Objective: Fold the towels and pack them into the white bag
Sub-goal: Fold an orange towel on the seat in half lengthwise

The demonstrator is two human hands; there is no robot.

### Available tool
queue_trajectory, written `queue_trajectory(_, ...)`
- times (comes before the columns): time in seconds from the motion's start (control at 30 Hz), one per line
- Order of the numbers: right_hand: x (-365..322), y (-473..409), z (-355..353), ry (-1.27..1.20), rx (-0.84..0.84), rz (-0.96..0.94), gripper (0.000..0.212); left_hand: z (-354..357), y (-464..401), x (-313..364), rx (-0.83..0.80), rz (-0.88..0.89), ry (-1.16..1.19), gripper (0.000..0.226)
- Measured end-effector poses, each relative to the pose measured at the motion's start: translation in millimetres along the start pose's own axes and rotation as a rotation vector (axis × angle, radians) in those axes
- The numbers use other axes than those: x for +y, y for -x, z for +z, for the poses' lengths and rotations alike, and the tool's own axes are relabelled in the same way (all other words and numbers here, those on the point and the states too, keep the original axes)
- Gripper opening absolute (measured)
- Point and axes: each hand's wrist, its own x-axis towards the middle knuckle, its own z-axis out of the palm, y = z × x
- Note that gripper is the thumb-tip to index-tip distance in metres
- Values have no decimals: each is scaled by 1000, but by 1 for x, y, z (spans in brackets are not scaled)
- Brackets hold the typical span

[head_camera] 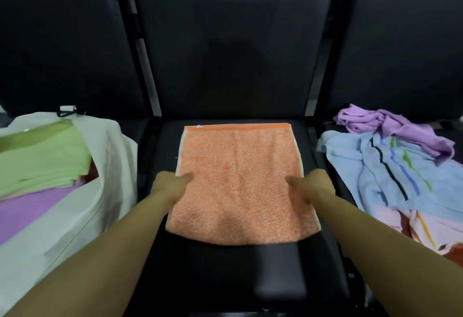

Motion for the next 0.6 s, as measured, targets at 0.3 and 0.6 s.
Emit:
queue_trajectory(0.3, 2, 61, -47, -535, 66, -380, 21, -42, 78, 9, 104, 374, 560, 7)
queue_trajectory(0.6, 4, 143, -84, -565, 78, -700, 18, -94, 144, 2, 159, 678, 344, 18)
